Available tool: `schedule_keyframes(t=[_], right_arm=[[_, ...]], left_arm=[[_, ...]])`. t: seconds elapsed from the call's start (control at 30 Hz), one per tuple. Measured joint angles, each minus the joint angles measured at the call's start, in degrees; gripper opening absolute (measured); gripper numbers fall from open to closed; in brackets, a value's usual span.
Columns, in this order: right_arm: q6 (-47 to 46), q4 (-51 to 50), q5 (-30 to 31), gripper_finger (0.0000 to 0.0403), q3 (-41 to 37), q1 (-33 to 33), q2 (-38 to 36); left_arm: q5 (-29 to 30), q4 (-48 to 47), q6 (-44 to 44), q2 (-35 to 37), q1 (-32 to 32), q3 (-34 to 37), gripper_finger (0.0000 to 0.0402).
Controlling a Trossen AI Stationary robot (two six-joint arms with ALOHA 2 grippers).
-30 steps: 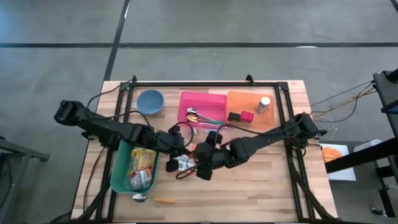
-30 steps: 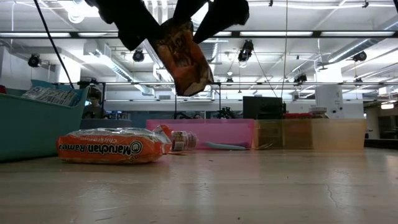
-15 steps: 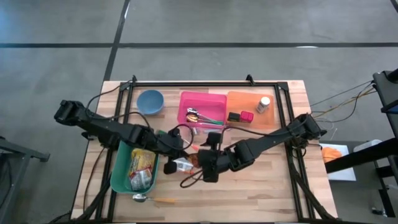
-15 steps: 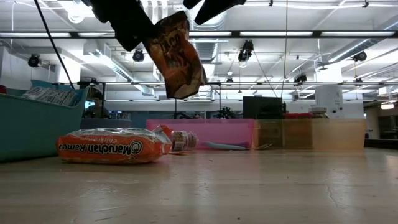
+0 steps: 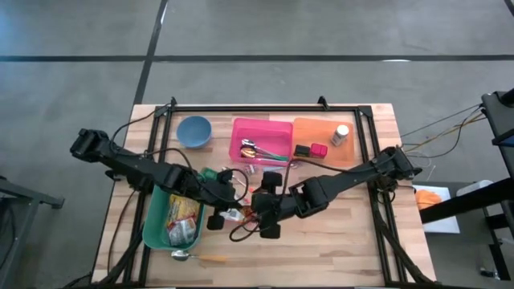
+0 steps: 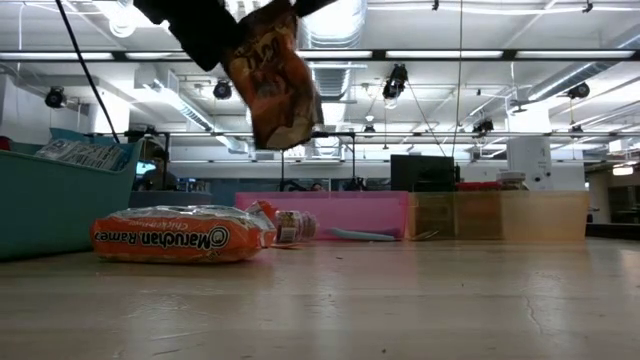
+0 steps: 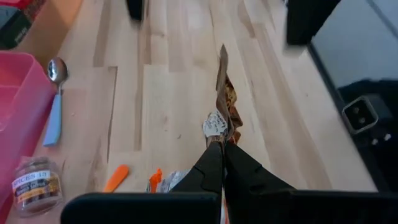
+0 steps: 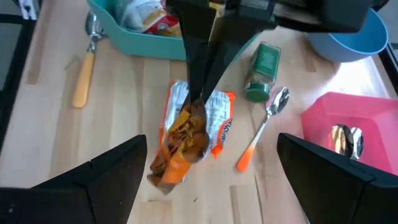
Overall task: Pick & Place Food Item
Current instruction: Put the orange spice pack into the orange bin
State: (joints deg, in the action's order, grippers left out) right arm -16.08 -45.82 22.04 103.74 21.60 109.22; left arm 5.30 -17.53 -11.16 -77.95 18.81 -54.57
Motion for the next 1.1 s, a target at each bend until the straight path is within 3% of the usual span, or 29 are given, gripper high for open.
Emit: schedule_keyframes(t=[0.33, 0.43, 0.57, 0.9, 1.1], right_arm=[[0.1, 1.1, -1.5, 0.0355, 2.1, -0.8, 2.5], [0.0, 1.2, -1.9, 0.0339, 2.3, -0.9, 2.6], [-0.7, 1.8, -5.3, 0.0295, 1.5, -1.6, 2.6], [-2.8, 1.8, -5.6, 0.0178, 1.1, -2.4, 2.7], [-3.1, 1.7, -5.8, 0.0073, 1.1, -2.5, 2.7]], left_arm=[[0.0, 0.5, -1.0, 0.0, 0.7, -0.9, 0.0], [0.0, 1.2, -0.8, 0.0, 0.7, -0.9, 0.0], [-0.4, 1.4, -0.8, 0.0, 0.7, -1.3, 0.0], [-1.1, 1.8, -0.8, 0.0, 0.8, -1.5, 0.0], [-1.0, 2.3, -0.8, 0.0, 0.9, -1.7, 0.0]])
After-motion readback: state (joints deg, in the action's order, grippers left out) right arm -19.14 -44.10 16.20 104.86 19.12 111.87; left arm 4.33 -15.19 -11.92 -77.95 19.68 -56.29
